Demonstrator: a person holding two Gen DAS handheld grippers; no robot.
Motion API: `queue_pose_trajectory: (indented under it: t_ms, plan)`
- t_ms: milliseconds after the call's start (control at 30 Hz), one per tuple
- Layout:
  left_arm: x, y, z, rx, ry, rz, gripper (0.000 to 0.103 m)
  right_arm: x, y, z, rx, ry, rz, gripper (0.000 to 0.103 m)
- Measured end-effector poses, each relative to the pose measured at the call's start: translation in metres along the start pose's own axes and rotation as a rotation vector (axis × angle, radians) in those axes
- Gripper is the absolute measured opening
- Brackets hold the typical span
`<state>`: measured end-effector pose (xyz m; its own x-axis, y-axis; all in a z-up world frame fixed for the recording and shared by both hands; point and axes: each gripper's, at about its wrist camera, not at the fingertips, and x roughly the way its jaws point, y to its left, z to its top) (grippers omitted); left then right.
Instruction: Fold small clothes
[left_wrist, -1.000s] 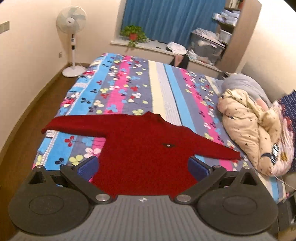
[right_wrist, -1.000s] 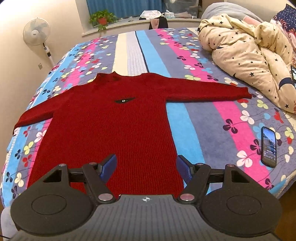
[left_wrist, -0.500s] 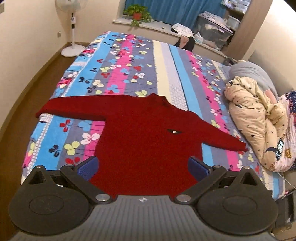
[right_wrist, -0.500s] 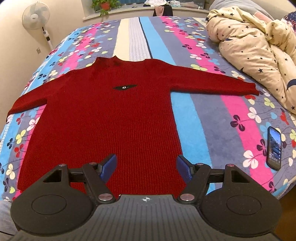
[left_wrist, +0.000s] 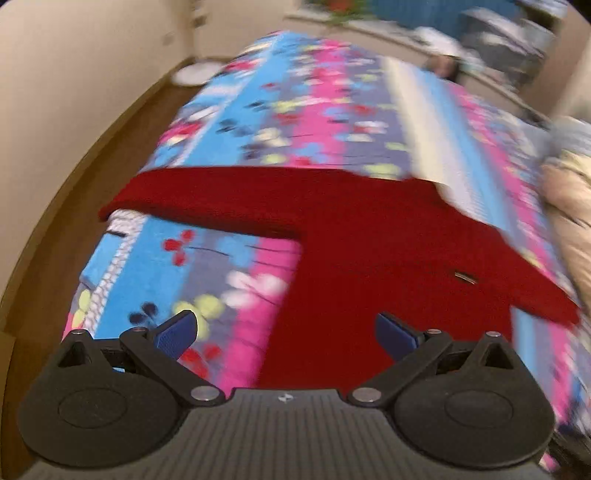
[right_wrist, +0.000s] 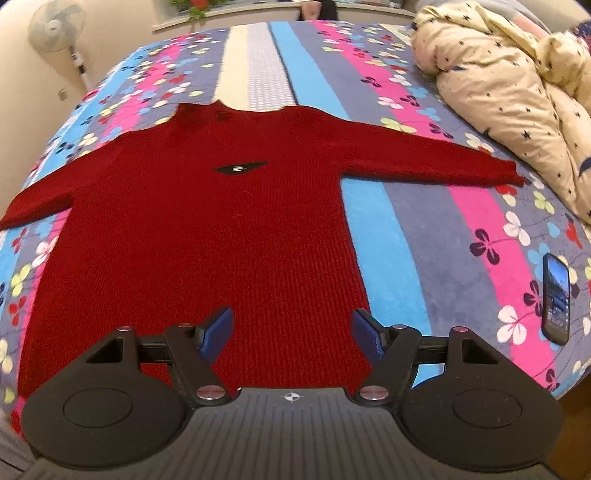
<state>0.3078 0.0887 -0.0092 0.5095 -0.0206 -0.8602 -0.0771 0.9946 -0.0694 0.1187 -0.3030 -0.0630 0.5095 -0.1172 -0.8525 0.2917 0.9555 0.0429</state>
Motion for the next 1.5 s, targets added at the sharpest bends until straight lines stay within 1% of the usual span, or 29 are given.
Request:
queue_pose_trajectory:
  t_ms: [100, 133, 167, 233, 300, 400, 500, 533, 567, 600, 633, 700, 800, 867, 933, 1000, 1067, 1100, 1133, 1167, 1200, 1267, 1300, 1333, 1367, 1400, 1433, 1467, 1500]
  plan:
    - [0.095, 0.055, 0.039, -0.139, 0.006, 0.026, 0.102, 0.016, 0.0, 0.003, 0.021, 0.014, -0.001, 0.072]
    - [0.123, 0.075, 0.052, -0.233, 0.017, 0.041, 0.102, 0.021, 0.001, 0.004, 0.019, 0.016, 0.001, 0.072]
    - [0.147, 0.095, 0.063, -0.32, 0.009, 0.021, 0.102, 0.025, 0.003, 0.005, 0.015, 0.017, -0.004, 0.072]
    - [0.196, 0.13, 0.079, -0.474, 0.044, -0.067, 0.102, 0.031, 0.006, 0.008, 0.002, 0.013, 0.0, 0.072]
    - [0.237, 0.156, 0.085, -0.646, 0.121, -0.073, 0.101, 0.036, 0.008, 0.011, -0.008, 0.014, 0.0, 0.072]
    - [0.267, 0.185, 0.085, -0.835, 0.089, -0.107, 0.103, 0.044, 0.007, 0.017, -0.011, 0.017, -0.001, 0.072]
    - [0.267, 0.204, 0.096, -0.965, 0.004, -0.097, 0.102, 0.051, 0.004, 0.022, -0.023, 0.026, -0.007, 0.072]
    - [0.264, 0.209, 0.102, -0.983, -0.034, -0.065, 0.099, 0.053, 0.002, 0.023, -0.032, 0.025, -0.009, 0.072]
    - [0.262, 0.214, 0.107, -0.99, -0.053, -0.023, 0.077, 0.054, 0.0, 0.023, -0.037, 0.022, -0.013, 0.072]
    - [0.261, 0.214, 0.114, -0.978, -0.047, 0.029, 0.026, 0.056, -0.003, 0.023, -0.038, 0.02, -0.019, 0.072]
    - [0.265, 0.215, 0.122, -0.953, -0.007, 0.086, 0.015, 0.058, -0.007, 0.023, -0.035, 0.02, -0.026, 0.072]
    - [0.261, 0.207, 0.13, -0.914, -0.009, 0.131, 0.015, 0.064, -0.016, 0.022, -0.019, 0.029, -0.029, 0.072]
    - [0.229, 0.163, 0.149, -0.791, -0.117, 0.171, 0.014, 0.071, -0.029, 0.02, 0.014, 0.036, -0.029, 0.072]
    - [0.195, 0.108, 0.164, -0.649, -0.23, 0.098, 0.014, 0.073, -0.034, 0.02, 0.023, 0.028, -0.023, 0.072]
    - [0.157, 0.036, 0.168, -0.495, -0.342, -0.014, 0.014, 0.074, -0.036, 0.02, 0.022, 0.016, -0.015, 0.072]
    - [0.133, -0.04, 0.155, -0.335, -0.398, -0.132, 0.015, 0.074, -0.038, 0.021, 0.023, 0.0, -0.015, 0.072]
    - [0.126, -0.106, 0.127, -0.199, -0.389, -0.252, 0.016, 0.073, -0.04, 0.023, 0.03, -0.017, -0.008, 0.072]
    - [0.131, -0.139, 0.108, -0.122, -0.355, -0.302, 0.023, 0.073, -0.042, 0.025, 0.035, -0.027, -0.004, 0.072]
    - [0.142, -0.171, 0.084, -0.019, -0.311, -0.329, 0.028, 0.073, -0.043, 0.026, 0.039, -0.037, 0.002, 0.072]
    - [0.156, -0.194, 0.063, 0.051, -0.258, -0.324, 0.036, 0.076, -0.045, 0.028, 0.039, -0.043, 0.007, 0.072]
    - [0.173, -0.21, 0.041, 0.114, -0.193, -0.303, 0.037, 0.08, -0.046, 0.03, 0.038, -0.046, 0.011, 0.072]
    - [0.202, -0.219, 0.002, 0.199, -0.031, -0.26, 0.038, 0.088, -0.052, 0.035, 0.051, -0.054, 0.017, 0.072]
    - [0.207, -0.208, -0.01, 0.208, 0.013, -0.251, 0.038, 0.093, -0.055, 0.039, 0.061, -0.058, 0.029, 0.072]
    - [0.207, -0.188, -0.019, 0.195, 0.023, -0.254, 0.038, 0.097, -0.059, 0.045, 0.075, -0.065, 0.047, 0.072]
    - [0.204, -0.168, -0.02, 0.172, 0.008, -0.252, 0.04, 0.102, -0.062, 0.052, 0.093, -0.076, 0.068, 0.072]
    - [0.197, -0.142, -0.016, 0.137, -0.023, -0.239, 0.048, 0.106, -0.066, 0.06, 0.109, -0.089, 0.096, 0.072]
    - [0.19, -0.119, -0.009, 0.104, -0.061, -0.215, 0.053, 0.112, -0.069, 0.07, 0.13, -0.102, 0.136, 0.072]
    - [0.185, -0.1, 0.0, 0.075, -0.102, -0.179, 0.064, 0.119, -0.071, 0.081, 0.154, -0.113, 0.176, 0.072]
    - [0.182, -0.081, 0.011, 0.051, -0.135, -0.136, 0.069, 0.128, -0.072, 0.091, 0.179, -0.121, 0.208, 0.072]
